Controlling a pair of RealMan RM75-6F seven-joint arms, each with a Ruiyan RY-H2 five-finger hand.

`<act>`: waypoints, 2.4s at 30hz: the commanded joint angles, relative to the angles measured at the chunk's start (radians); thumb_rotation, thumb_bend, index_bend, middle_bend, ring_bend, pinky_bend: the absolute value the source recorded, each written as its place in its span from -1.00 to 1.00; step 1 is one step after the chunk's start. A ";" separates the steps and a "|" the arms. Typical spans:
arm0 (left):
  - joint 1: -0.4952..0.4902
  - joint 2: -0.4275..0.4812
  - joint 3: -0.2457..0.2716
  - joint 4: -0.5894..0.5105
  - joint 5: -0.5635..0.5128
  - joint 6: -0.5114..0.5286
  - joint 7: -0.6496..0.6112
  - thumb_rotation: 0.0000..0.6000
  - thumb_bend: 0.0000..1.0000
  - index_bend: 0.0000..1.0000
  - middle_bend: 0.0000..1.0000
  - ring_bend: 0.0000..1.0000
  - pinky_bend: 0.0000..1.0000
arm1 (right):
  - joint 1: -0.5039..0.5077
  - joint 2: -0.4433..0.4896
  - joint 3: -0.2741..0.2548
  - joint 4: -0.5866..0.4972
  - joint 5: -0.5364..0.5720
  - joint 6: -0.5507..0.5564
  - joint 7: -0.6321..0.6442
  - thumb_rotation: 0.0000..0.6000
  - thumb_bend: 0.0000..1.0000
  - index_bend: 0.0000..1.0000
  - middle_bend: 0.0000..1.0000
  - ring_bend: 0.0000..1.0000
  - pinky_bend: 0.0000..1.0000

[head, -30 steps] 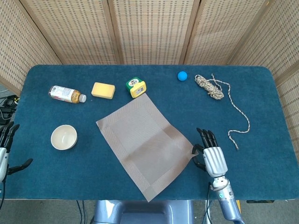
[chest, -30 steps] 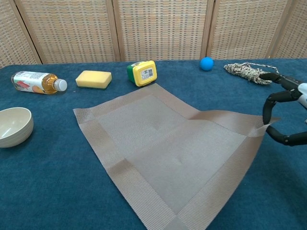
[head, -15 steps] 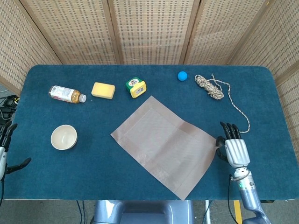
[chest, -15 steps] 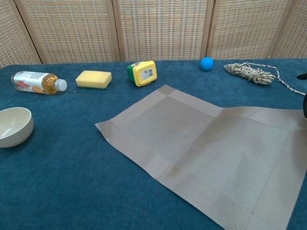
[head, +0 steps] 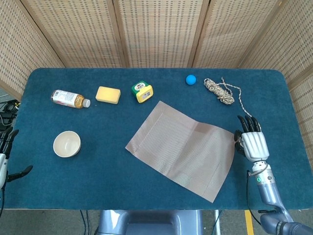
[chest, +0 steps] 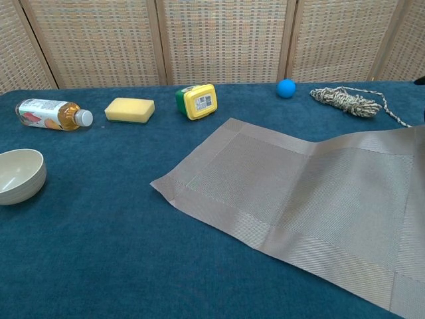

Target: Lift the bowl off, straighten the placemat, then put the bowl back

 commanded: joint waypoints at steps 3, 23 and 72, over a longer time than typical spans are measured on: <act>0.001 0.000 -0.003 0.002 -0.004 0.003 -0.003 1.00 -0.77 -1.00 -1.00 -1.00 -1.00 | 0.024 0.006 0.001 -0.017 -0.015 0.000 -0.069 1.00 0.20 0.28 -0.72 -1.00 -1.00; -0.016 -0.020 0.000 0.014 -0.011 -0.027 0.033 1.00 -0.77 -1.00 -1.00 -1.00 -1.00 | -0.161 0.146 0.046 -0.282 0.102 0.174 0.100 1.00 -0.46 -0.90 -1.00 -1.00 -1.00; -0.686 -0.408 -0.057 0.356 -0.124 -0.743 0.378 1.00 -0.81 -0.23 -1.00 -1.00 -1.00 | -0.275 0.244 0.051 -0.267 0.045 0.273 0.412 1.00 -0.48 -0.87 -1.00 -1.00 -1.00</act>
